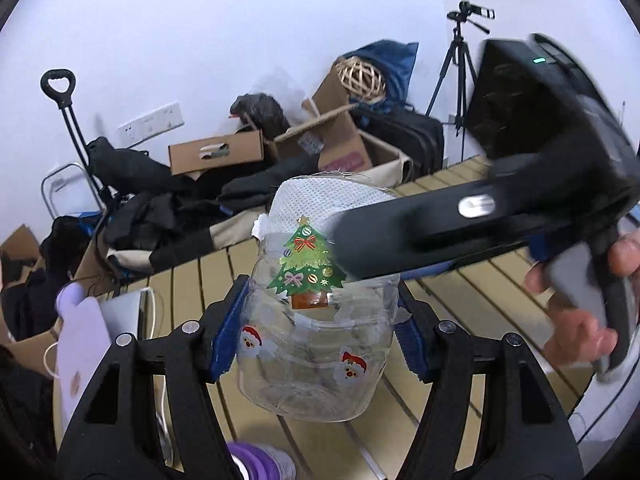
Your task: Organize rigid objects
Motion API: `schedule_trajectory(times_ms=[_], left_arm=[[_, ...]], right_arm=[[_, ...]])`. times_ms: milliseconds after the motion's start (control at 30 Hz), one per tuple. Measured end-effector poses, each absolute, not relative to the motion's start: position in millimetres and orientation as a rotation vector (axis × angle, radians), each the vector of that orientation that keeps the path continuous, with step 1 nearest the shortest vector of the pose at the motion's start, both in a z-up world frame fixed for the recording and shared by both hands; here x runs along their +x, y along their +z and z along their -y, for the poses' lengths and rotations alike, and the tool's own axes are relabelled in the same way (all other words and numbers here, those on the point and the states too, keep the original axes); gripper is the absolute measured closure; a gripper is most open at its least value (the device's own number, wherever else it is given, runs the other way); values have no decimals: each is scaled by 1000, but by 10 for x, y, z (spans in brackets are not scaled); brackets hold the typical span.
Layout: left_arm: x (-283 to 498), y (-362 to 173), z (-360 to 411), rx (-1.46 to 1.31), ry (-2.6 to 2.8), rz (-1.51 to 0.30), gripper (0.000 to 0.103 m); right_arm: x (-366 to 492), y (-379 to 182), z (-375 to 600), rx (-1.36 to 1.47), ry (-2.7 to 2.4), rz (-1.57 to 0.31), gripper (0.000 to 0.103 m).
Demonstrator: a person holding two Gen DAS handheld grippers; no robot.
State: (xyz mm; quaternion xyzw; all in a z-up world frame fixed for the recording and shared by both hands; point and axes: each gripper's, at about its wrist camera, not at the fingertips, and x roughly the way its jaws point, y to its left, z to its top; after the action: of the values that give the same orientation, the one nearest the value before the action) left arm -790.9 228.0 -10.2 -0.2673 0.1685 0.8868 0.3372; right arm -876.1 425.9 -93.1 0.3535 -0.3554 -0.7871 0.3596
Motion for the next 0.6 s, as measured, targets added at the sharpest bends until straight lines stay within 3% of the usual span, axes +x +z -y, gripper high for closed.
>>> schedule_trajectory(times_ms=[100, 133, 200, 267, 300, 333, 500, 600], left_arm=[[-8041, -96, -2239, -698, 2298, -363, 40], [-8073, -88, -2233, -703, 2298, -359, 40], [-8148, -85, -2221, -713, 2308, -353, 38], [-8197, -87, -2218, -716, 2340, -376, 26], [-8203, -98, -2201, -701, 2373, -407, 9], [-8204, -107, -2181, -676, 2396, -428, 1], [-8292, -298, -2126, -660, 2479, -498, 0], [-8277, -444, -2131, -642, 2510, -568, 0]], right_arm=[[-8915, -942, -4148, 922, -2018, 967, 21], [-8943, -927, -4111, 933, -2037, 949, 36], [-9003, -867, -4037, 941, -2112, 872, 36], [-9056, -825, -3979, 950, -2165, 793, 37], [-9061, -779, -3931, 953, -2234, 708, 37], [-9081, -747, -3900, 954, -2280, 650, 37], [-9151, -694, -3753, 949, -2469, 340, 37], [-9214, -788, -3668, 975, -2501, 246, 37]])
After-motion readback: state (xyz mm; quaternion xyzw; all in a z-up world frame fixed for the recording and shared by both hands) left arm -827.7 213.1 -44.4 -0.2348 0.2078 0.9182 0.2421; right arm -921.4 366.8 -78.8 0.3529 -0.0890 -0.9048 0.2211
